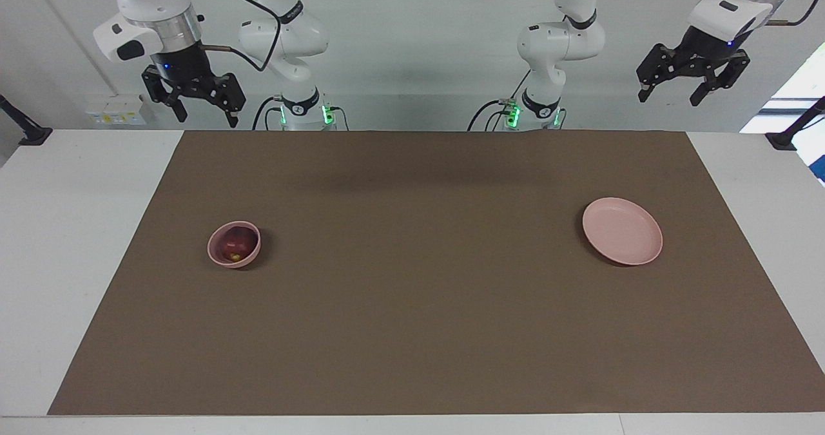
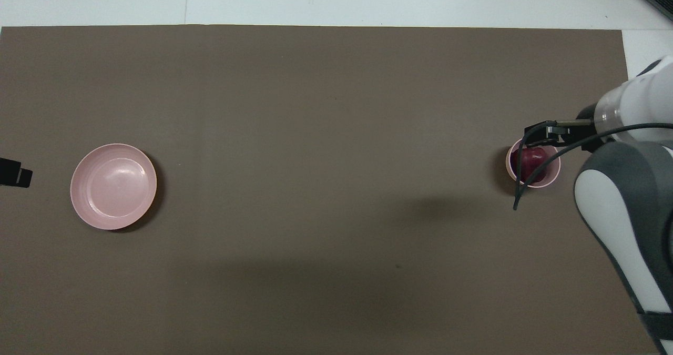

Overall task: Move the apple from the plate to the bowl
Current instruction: 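Open the right gripper and withdraw it from the bowl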

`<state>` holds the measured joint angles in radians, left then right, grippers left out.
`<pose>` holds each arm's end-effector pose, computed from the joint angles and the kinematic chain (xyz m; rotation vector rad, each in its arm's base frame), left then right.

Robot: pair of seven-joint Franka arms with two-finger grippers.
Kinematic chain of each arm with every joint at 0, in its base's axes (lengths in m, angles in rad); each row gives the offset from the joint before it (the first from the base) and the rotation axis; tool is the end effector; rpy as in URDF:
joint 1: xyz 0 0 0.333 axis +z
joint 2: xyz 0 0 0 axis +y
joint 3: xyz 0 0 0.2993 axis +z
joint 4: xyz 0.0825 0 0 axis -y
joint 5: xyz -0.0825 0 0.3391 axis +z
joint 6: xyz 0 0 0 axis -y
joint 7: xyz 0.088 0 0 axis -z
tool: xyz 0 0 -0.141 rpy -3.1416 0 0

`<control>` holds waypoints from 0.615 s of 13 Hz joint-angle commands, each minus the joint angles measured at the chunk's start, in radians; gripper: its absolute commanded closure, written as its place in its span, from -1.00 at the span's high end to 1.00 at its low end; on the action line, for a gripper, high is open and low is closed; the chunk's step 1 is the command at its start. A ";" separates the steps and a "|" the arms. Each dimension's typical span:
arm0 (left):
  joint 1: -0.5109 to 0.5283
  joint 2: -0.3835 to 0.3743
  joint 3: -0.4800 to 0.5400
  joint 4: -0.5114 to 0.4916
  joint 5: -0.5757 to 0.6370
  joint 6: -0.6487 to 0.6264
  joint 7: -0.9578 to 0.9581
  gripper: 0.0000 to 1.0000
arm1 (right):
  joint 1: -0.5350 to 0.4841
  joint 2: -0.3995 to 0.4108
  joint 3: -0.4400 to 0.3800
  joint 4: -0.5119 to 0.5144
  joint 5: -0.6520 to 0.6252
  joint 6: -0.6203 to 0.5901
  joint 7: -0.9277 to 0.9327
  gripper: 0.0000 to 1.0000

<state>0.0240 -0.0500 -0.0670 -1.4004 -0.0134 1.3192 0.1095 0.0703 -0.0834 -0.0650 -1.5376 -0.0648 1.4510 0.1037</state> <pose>0.4633 -0.0231 0.6470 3.1210 -0.2431 -0.0485 0.4721 -0.0087 0.6184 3.0782 -0.1630 -0.0003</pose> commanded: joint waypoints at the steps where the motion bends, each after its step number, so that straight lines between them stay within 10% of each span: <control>1: 0.016 -0.027 -0.007 -0.034 0.009 0.015 0.015 1.00 | -0.026 -0.036 0.001 -0.033 0.010 -0.029 -0.076 1.00; 8: 0.016 -0.027 -0.007 -0.034 0.009 0.015 0.015 1.00 | -0.041 -0.067 -0.003 -0.088 0.080 0.042 -0.084 1.00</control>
<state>0.0241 -0.0500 -0.0670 -1.4004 -0.0134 1.3192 0.1095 0.0519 -0.1280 -0.0657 -1.5936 -0.0377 1.4653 0.0350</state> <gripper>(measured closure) 0.000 0.000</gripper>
